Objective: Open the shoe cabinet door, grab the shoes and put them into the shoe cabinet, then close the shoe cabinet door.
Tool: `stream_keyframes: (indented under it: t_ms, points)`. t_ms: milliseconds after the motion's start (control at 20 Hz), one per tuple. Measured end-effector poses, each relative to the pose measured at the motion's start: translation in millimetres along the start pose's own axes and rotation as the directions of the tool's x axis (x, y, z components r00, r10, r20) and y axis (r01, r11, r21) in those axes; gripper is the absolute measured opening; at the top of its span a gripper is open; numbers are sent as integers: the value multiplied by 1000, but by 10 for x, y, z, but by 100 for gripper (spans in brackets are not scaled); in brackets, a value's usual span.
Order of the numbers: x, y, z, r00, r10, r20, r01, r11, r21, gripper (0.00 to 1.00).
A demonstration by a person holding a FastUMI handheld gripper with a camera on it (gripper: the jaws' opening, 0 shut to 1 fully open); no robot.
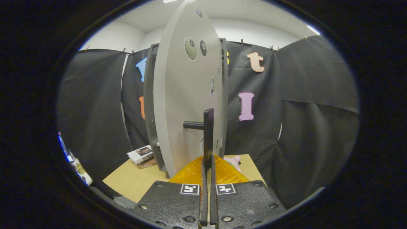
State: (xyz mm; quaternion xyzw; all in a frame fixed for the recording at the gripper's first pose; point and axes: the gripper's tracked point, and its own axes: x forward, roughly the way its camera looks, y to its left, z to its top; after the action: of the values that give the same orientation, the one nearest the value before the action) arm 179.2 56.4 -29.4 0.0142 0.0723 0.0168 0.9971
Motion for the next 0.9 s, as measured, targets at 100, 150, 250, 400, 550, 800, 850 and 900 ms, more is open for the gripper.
stream_keyframes:
  t_ms: [100, 150, 250, 400, 550, 800, 850, 900]
  points:
    - [-13, -102, 8, 1000, -11, 9, 11, 1000, 9, 5]
    - [-7, -166, 11, 1000, -23, 9, 23, 1000, 15, 5]
    - [-5, -289, 21, 999, -51, 7, 51, 998, 20, 4]
    - [29, -284, 0, 1000, -14, 4, 13, 997, 72, 4]
    - [22, -241, 12, 1000, 22, 8, -23, 997, 73, 4]
    - [31, -307, 18, 1000, 24, 16, -25, 999, 31, 5]
    - [39, -326, 17, 1000, 24, 17, -25, 999, 30, 8]
    - [47, -360, 29, 1000, 20, 18, -21, 999, 26, 10]
